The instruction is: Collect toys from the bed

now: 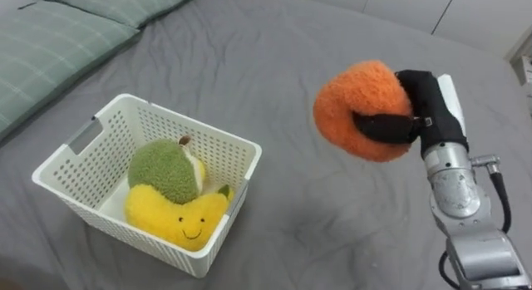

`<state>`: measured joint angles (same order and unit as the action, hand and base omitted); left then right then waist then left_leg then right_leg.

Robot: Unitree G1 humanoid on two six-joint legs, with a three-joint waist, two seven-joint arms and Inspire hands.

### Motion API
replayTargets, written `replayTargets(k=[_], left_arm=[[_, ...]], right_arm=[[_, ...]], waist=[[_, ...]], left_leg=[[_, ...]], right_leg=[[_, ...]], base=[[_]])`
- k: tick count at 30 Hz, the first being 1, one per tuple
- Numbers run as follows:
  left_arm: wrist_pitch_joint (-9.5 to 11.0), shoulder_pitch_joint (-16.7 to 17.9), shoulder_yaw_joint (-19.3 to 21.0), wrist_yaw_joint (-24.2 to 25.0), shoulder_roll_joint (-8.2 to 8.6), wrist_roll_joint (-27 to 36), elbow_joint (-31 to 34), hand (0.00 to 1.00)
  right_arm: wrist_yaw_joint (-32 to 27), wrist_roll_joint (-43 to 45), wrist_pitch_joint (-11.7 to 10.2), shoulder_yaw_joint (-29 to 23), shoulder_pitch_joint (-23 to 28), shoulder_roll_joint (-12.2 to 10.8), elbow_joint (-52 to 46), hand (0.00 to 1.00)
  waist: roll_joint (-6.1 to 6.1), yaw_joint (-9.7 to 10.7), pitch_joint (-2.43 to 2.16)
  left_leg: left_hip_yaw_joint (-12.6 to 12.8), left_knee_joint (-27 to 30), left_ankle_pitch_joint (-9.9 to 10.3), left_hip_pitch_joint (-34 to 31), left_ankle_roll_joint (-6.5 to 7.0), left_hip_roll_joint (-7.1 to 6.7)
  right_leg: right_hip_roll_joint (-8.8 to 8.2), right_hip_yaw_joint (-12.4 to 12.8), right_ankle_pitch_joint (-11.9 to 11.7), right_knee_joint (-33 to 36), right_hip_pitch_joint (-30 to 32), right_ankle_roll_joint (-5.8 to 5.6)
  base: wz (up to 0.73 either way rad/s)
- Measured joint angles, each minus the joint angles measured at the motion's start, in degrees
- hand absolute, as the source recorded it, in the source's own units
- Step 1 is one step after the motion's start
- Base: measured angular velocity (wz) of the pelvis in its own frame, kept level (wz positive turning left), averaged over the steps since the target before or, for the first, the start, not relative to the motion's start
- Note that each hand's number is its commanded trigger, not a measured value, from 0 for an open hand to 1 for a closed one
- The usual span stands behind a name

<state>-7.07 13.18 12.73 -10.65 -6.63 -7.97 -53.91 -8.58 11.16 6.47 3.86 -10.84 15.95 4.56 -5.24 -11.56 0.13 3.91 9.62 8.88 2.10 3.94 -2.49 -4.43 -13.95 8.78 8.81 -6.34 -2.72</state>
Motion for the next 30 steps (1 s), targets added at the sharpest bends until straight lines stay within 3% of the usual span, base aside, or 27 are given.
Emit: replayTargets(k=[9, 15, 17, 18, 19, 30], left_arm=[[-0.73, -0.66, -1.08, 0.05, 0.03, -0.70, -1.22, 0.00], [-1.76, -1.14, -1.74, 0.05, -0.21, -1.79, -1.20, 0.00], [-1.89, -1.33, -1.83, 0.05, -0.22, -1.90, -0.93, 0.00], [-2.14, -1.10, -2.06, 0.07, -0.16, -2.01, -0.41, 0.00], [-2.30, -0.90, -2.20, 0.13, -0.02, -2.63, -0.08, 0.00], [-3.04, -2.94, -2.52, 1.46, 0.45, -5.52, 0.98, 0.00]], right_arm=[[2.06, 2.83, 2.53, 8.31, -11.09, -1.35, -0.76, 1.00], [1.87, 4.73, 3.02, 11.33, -13.96, -3.79, -0.69, 1.00], [1.87, 4.73, 3.02, 11.34, -14.00, -4.10, -0.58, 0.57], [1.88, 4.70, 3.03, 11.57, -14.01, -4.11, 0.28, 0.42], [2.16, 4.70, 3.08, 12.10, -14.01, -4.14, 1.57, 0.02], [7.38, 5.89, 5.02, 18.33, -17.41, -7.52, 9.21, 0.00]], waist=[[-0.76, -3.39, -0.07], [-1.30, -7.12, 0.51], [-1.63, -7.53, 0.80], [-1.65, -7.85, 0.95], [-1.72, -8.28, 0.94], [-2.69, -11.90, 0.82]], left_leg=[[-1.67, 0.12, -0.07, -0.91, -0.12, -0.11], [-3.27, 0.33, -0.07, -1.20, -0.09, -0.43], [-4.38, 0.75, -0.06, -1.71, -0.07, -0.75], [-4.87, 0.81, -0.08, -1.91, -0.04, -0.91], [-5.06, 0.91, -0.11, -1.93, -0.01, -0.98], [-7.46, 2.06, -0.28, -3.97, -0.15, -1.36]], right_leg=[[0.15, -1.13, 0.00, -0.18, 0.29, 0.00], [-0.16, -4.22, 0.00, -0.56, -0.37, 0.00], [-0.31, -5.25, 0.00, -0.89, -0.69, -0.01], [-0.35, -5.23, 0.00, -0.99, -0.85, -0.01], [-0.38, -5.23, 0.01, -0.99, -0.95, -0.02], [-0.30, -6.67, 0.02, -1.12, -0.45, -0.04]], base=[[0.08], [0.16], [0.27], [0.23], [0.14], [0.12]])
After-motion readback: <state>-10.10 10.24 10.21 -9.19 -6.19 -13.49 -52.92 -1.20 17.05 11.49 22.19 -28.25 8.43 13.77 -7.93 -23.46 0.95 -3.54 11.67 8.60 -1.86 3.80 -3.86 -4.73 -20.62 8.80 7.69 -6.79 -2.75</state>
